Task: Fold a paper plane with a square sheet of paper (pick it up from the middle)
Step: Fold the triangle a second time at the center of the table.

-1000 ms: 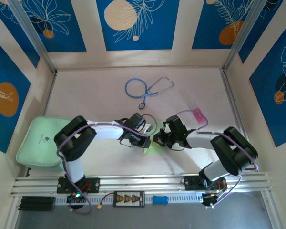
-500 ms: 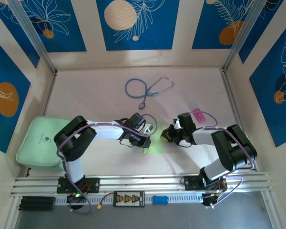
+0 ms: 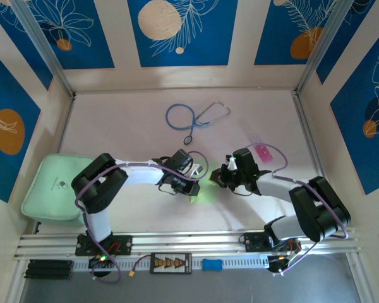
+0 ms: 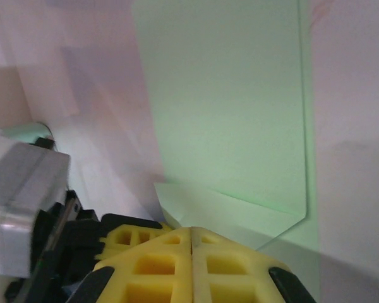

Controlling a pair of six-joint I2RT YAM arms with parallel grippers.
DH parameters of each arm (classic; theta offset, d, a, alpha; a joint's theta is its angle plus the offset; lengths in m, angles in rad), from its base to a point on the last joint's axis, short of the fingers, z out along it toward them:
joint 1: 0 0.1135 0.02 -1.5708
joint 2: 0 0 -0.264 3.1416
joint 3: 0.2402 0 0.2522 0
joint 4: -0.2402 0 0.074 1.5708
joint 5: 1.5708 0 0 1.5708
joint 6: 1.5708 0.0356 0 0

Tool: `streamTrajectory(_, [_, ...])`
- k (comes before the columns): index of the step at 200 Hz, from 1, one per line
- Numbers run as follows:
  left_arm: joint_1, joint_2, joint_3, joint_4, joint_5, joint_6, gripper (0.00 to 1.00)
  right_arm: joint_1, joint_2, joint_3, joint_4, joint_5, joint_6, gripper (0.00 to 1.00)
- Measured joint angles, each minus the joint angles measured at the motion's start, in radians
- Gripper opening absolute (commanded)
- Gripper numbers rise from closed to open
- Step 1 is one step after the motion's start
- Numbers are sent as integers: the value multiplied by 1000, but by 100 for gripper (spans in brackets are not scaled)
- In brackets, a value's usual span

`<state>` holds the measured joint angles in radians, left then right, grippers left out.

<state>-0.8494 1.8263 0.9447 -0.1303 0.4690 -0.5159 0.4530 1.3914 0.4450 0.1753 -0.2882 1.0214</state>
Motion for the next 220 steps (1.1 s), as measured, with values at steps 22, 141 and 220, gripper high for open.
streamTrajectory(22, [0, 0, 0, 0, 0, 0, 0, 25, 64, 0, 26, -6, 8, 6])
streamTrajectory(141, [0, -19, 5, -52, -20, -1, 3, 49, 131, -27, 111, -9, 46, 4])
streamTrajectory(220, [-28, -12, 114, -76, 14, -33, 3, 48, 131, -27, 115, -8, 46, 4])
